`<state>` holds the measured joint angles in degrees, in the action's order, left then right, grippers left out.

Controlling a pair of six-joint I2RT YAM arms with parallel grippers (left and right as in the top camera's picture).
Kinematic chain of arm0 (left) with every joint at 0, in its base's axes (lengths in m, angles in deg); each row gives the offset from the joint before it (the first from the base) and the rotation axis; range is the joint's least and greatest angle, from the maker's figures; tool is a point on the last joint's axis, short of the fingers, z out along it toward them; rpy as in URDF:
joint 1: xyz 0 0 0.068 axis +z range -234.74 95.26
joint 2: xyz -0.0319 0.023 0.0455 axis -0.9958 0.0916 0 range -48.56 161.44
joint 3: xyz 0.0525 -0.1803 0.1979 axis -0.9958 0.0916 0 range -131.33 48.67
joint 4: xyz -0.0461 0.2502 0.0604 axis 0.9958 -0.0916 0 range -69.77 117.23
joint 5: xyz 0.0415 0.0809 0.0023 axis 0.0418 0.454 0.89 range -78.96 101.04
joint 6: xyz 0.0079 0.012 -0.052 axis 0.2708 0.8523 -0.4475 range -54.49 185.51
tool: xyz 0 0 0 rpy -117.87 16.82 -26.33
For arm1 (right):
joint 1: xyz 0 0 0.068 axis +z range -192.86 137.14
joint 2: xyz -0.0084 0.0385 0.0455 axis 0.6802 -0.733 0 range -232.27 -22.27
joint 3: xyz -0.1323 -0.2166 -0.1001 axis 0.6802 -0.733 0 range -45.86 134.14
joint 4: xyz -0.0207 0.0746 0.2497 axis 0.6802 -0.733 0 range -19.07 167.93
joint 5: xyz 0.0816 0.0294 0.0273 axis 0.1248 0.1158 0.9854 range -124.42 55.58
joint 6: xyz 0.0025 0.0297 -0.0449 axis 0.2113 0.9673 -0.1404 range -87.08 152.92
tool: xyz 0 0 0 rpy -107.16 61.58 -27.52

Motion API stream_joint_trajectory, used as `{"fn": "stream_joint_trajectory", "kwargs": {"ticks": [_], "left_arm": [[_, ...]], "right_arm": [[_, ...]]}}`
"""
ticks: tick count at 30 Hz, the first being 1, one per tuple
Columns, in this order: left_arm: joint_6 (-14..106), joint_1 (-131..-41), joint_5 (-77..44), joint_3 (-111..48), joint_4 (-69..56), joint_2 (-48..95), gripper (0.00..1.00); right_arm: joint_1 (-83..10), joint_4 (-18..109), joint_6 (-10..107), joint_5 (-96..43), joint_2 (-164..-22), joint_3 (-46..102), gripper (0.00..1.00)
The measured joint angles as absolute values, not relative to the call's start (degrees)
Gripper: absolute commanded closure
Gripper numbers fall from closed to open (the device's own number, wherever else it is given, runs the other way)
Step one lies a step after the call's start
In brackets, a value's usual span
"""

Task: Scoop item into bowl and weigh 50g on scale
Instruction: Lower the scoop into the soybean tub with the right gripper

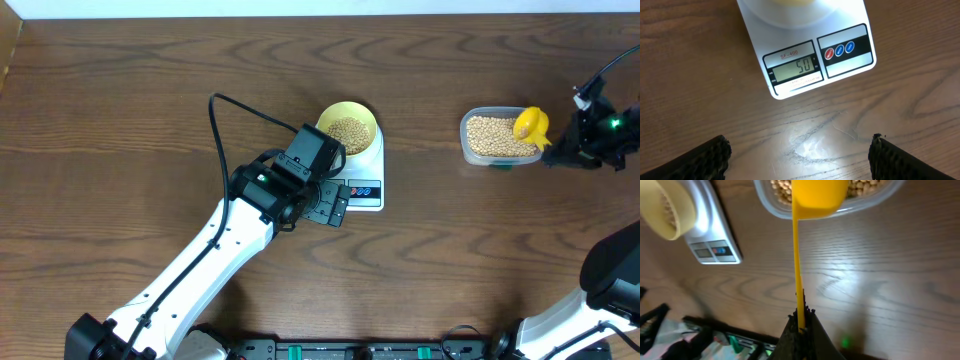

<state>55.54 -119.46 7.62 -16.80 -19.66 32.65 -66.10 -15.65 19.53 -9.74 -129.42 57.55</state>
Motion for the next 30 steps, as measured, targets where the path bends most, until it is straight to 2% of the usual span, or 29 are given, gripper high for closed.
{"fn": "stream_joint_trajectory", "kwargs": {"ticks": [16, 30], "left_arm": [[55.54, -119.46, 8.02, -16.8, -19.66, 32.65, 0.09], [55.54, -119.46, 8.02, -16.8, -19.66, 32.65, 0.09]], "right_arm": [[-54.54, -9.99, 28.47, -21.52, -129.42, 57.55, 0.99], [-52.84, -8.94, 32.91, -29.47, -129.42, 57.55, 0.99]]}}
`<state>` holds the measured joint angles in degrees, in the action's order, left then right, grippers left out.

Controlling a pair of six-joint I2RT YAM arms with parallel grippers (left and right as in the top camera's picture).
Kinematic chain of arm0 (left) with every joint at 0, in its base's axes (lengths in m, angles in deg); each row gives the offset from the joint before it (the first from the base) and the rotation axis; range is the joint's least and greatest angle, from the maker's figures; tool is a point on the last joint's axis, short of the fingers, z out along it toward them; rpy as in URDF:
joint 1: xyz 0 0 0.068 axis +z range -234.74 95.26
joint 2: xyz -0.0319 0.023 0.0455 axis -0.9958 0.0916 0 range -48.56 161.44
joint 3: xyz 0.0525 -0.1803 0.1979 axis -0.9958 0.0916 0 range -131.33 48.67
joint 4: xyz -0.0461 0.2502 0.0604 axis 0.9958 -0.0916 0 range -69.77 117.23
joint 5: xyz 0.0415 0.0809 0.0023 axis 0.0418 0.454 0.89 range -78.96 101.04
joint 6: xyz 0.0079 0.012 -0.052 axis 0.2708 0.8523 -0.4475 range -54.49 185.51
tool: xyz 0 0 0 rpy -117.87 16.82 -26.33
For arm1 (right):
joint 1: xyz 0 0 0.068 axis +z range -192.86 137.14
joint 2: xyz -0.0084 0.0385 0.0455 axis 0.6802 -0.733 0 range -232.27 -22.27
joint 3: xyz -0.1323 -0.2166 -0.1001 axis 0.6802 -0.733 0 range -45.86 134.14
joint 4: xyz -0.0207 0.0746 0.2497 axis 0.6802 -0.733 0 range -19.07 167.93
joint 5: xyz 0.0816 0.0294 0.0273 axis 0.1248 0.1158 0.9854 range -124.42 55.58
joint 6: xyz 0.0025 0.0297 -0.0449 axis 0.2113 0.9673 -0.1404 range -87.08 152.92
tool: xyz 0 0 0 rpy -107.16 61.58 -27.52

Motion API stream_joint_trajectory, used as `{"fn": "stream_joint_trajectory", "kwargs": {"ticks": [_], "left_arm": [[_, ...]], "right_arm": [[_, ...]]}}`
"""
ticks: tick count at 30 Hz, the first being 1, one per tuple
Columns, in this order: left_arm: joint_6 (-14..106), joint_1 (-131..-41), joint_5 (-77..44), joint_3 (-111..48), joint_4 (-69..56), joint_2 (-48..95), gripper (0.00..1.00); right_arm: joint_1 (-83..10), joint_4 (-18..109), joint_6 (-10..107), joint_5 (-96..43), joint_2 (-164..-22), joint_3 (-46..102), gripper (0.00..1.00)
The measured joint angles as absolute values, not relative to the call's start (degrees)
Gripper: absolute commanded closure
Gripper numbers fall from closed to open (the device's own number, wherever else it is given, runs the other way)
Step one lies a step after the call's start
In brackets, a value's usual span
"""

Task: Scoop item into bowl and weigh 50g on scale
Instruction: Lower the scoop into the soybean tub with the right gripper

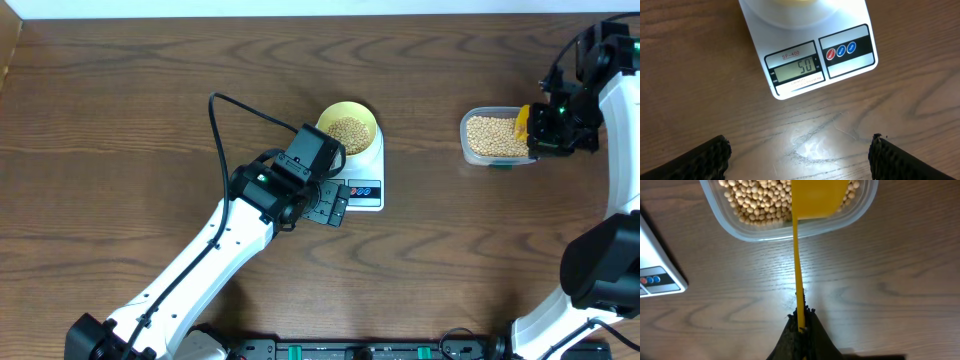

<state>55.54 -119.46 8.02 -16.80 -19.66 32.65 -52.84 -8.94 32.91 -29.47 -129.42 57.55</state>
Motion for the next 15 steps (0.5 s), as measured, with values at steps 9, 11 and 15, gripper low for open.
{"fn": "stream_joint_trajectory", "kwargs": {"ticks": [9, 11, 15], "left_arm": [[55.54, -119.46, 7.99, -16.8, -19.66, 32.65, 0.09], [55.54, -119.46, 8.02, -16.8, -19.66, 32.65, 0.09], [55.54, -119.46, 7.99, -16.8, -19.66, 32.65, 0.09]], "right_arm": [[-49.62, -8.26, 34.52, -32.93, -129.42, 57.55, 0.99], [-48.51, -8.24, 35.16, -33.41, -129.42, 57.55, 0.99], [-46.39, -8.15, 36.21, -35.59, -129.42, 57.55, 0.99]]}}
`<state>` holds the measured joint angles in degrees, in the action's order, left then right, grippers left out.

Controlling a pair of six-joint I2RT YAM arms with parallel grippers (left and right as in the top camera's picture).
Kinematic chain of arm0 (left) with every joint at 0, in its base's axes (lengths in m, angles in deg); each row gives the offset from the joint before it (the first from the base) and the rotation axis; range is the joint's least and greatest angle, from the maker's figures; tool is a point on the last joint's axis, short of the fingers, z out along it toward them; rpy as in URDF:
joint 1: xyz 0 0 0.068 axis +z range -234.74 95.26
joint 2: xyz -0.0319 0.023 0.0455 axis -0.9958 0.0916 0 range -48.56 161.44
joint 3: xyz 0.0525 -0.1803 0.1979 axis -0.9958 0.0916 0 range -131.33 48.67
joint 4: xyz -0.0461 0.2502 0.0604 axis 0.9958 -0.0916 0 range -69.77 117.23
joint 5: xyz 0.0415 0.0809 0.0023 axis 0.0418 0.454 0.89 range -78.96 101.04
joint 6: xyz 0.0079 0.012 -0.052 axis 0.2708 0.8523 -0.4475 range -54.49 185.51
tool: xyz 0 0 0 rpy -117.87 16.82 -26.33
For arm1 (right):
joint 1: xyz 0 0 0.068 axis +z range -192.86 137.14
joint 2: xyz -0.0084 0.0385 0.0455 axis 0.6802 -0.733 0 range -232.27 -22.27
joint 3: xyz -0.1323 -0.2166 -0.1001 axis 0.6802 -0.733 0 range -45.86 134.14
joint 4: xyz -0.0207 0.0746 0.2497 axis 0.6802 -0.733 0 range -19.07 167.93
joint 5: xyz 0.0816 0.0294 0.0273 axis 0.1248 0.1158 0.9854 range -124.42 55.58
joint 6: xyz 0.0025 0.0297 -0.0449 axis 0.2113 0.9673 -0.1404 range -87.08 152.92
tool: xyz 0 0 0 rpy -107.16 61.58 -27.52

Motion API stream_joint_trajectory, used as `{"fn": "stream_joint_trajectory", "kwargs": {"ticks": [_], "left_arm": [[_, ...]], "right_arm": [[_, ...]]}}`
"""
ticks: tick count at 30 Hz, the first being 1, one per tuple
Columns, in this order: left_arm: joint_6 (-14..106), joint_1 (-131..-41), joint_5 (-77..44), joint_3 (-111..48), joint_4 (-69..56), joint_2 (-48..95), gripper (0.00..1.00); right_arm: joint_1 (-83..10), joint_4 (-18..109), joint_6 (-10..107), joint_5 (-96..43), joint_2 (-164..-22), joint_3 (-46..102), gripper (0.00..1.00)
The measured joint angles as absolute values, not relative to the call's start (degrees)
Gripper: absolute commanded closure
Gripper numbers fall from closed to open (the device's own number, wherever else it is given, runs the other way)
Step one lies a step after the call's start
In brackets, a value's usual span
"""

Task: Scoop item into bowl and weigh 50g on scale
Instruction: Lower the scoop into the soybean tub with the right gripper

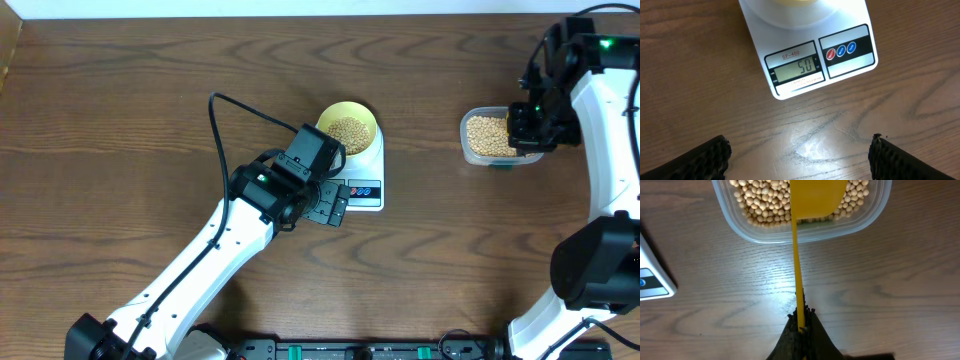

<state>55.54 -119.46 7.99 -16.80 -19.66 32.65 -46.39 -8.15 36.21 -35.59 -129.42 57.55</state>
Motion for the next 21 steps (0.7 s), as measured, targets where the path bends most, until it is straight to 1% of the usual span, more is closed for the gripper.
{"fn": "stream_joint_trajectory", "kwargs": {"ticks": [12, 21], "left_arm": [[55.54, -119.46, 7.99, -16.8, -19.66, 32.65, 0.09], [55.54, -119.46, 8.02, -16.8, -19.66, 32.65, 0.09]], "right_arm": [[-45.01, -8.17, 39.42, -41.17, -129.42, 57.44, 0.99], [-44.9, -6.9, 41.08, -43.26, -129.42, 53.55, 0.99]]}}
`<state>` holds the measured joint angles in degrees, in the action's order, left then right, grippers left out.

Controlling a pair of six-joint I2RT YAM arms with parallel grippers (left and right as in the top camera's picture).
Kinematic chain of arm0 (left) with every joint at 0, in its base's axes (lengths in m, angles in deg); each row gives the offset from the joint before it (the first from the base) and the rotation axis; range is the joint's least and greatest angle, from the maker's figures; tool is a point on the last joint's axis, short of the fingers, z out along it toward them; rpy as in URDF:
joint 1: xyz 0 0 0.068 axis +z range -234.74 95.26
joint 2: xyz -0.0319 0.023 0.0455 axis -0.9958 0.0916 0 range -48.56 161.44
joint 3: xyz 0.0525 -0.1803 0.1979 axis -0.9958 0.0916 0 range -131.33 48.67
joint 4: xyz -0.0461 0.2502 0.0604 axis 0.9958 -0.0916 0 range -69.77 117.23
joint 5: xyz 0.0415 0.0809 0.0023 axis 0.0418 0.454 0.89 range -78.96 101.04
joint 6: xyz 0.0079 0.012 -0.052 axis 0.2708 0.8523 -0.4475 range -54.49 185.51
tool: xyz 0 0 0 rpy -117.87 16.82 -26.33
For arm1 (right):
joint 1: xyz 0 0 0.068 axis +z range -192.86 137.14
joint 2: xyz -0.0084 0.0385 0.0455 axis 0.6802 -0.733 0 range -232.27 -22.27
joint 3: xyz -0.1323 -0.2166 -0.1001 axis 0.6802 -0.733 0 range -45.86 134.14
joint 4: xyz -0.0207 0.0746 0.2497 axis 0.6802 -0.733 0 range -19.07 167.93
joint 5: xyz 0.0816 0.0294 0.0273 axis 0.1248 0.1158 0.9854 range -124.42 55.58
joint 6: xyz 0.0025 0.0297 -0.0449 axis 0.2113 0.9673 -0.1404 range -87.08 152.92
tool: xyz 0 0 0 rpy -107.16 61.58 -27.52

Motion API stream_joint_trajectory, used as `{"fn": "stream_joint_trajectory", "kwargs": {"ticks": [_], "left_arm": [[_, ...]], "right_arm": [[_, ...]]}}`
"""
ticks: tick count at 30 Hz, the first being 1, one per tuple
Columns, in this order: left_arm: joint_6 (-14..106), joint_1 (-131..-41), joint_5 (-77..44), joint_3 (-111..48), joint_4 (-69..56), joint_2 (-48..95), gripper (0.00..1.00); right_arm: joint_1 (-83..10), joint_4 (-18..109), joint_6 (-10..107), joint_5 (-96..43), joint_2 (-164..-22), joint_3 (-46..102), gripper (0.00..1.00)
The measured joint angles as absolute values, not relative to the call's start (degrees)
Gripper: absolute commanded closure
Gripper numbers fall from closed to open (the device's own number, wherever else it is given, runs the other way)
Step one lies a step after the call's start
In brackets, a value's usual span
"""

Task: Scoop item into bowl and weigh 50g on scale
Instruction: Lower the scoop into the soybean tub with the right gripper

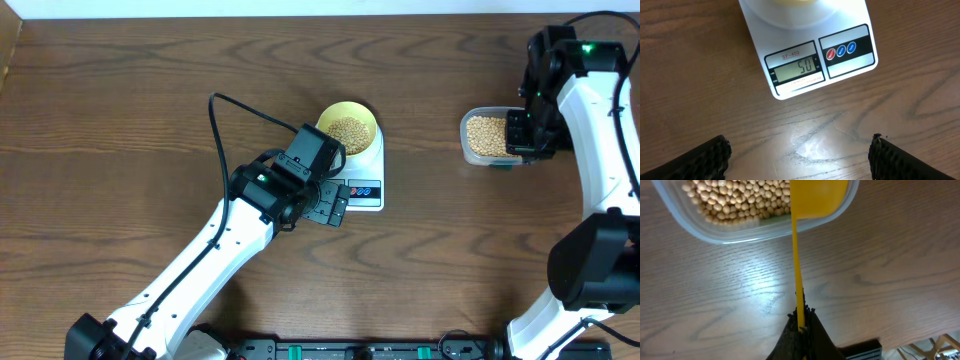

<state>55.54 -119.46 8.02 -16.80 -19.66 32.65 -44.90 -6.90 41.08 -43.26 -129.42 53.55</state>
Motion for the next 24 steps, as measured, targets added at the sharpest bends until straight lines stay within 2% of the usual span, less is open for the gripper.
{"fn": "stream_joint_trajectory", "kwargs": {"ticks": [24], "left_arm": [[55.54, -119.46, 7.99, -16.8, -19.66, 32.65, 0.09]], "right_arm": [[-43.48, -0.02, 41.48, -42.15, -129.42, 47.04, 0.99]]}}
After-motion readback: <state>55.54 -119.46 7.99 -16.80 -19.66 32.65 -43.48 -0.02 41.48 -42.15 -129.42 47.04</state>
